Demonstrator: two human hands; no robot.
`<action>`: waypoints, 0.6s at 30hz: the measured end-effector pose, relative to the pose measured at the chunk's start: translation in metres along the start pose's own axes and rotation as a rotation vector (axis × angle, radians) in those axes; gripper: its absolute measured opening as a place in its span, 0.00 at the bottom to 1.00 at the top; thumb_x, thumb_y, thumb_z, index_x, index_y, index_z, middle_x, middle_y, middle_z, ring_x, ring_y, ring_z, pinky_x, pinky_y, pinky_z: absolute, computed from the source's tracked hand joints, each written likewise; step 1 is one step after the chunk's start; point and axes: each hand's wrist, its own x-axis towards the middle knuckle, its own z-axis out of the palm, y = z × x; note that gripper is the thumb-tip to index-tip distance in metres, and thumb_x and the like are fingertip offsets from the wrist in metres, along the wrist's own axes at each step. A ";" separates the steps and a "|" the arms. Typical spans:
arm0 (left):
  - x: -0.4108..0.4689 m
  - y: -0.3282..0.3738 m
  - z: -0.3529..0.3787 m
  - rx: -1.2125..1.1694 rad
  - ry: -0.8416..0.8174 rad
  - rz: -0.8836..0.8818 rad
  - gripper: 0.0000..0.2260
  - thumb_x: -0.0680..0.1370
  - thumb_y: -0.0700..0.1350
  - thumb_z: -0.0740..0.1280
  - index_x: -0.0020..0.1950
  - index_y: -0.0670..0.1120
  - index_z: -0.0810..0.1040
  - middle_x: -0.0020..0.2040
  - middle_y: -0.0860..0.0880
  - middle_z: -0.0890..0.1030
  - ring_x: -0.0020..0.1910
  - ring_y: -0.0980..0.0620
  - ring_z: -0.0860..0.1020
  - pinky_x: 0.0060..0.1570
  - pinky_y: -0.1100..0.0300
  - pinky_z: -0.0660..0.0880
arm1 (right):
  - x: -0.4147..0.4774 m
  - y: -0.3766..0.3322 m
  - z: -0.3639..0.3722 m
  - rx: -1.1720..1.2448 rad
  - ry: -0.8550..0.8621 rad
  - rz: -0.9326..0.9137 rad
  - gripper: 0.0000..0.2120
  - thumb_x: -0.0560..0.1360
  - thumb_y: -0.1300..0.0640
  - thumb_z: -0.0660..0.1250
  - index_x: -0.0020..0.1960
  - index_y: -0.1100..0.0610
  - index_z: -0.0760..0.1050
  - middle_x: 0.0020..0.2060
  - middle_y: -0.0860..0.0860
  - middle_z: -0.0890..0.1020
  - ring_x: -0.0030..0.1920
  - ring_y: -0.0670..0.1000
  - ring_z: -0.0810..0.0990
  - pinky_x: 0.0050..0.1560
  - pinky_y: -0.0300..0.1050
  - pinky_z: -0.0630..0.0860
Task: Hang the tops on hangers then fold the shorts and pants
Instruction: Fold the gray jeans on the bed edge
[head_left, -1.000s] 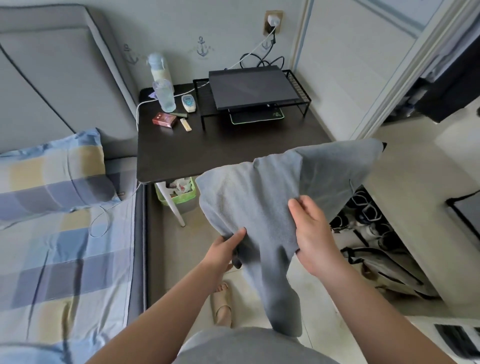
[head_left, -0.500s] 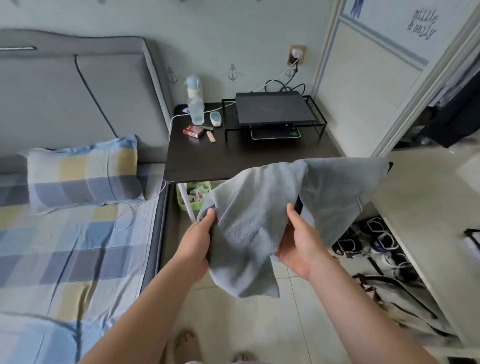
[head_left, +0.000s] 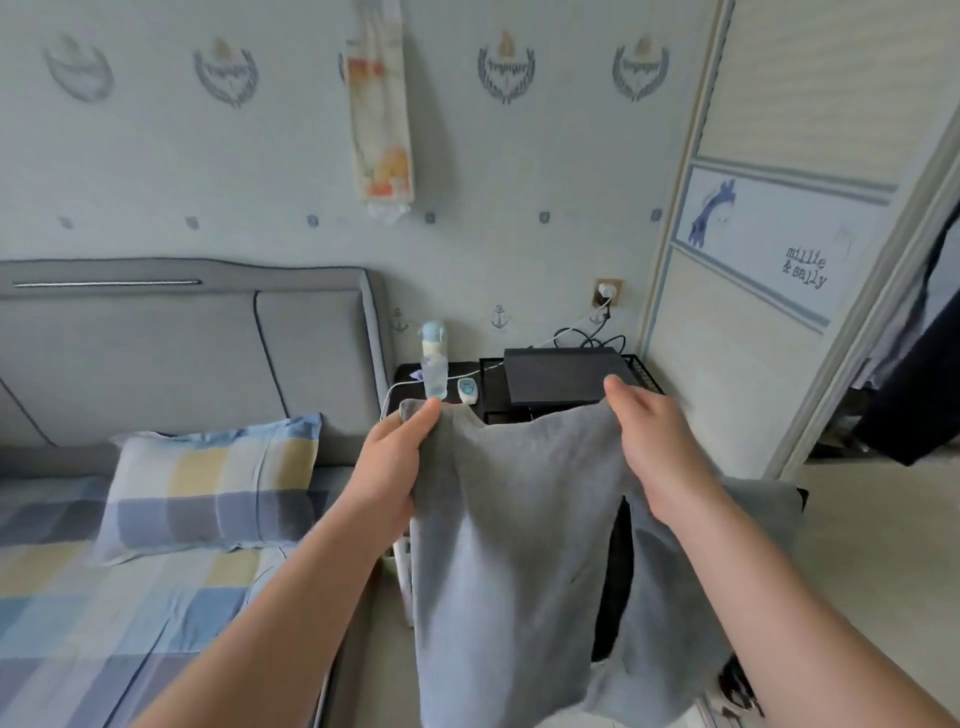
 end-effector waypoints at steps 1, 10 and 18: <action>0.003 0.015 -0.001 -0.009 -0.025 0.046 0.10 0.81 0.48 0.68 0.45 0.47 0.87 0.48 0.42 0.86 0.46 0.46 0.86 0.40 0.55 0.81 | 0.007 -0.016 0.002 0.021 0.008 -0.038 0.24 0.82 0.46 0.61 0.36 0.63 0.69 0.30 0.59 0.64 0.31 0.57 0.64 0.56 0.61 0.70; 0.008 0.175 -0.015 -0.075 -0.143 0.420 0.08 0.80 0.38 0.67 0.54 0.46 0.84 0.53 0.43 0.86 0.50 0.46 0.85 0.41 0.57 0.82 | 0.041 -0.180 0.050 0.146 0.001 -0.373 0.29 0.83 0.47 0.60 0.54 0.77 0.68 0.41 0.63 0.78 0.41 0.61 0.76 0.48 0.51 0.72; -0.045 0.318 -0.094 -0.009 -0.081 0.729 0.10 0.79 0.39 0.68 0.56 0.52 0.83 0.54 0.46 0.86 0.50 0.46 0.85 0.41 0.55 0.82 | -0.002 -0.318 0.158 0.400 -0.341 -0.530 0.10 0.80 0.59 0.65 0.47 0.61 0.83 0.44 0.56 0.85 0.46 0.52 0.84 0.49 0.47 0.77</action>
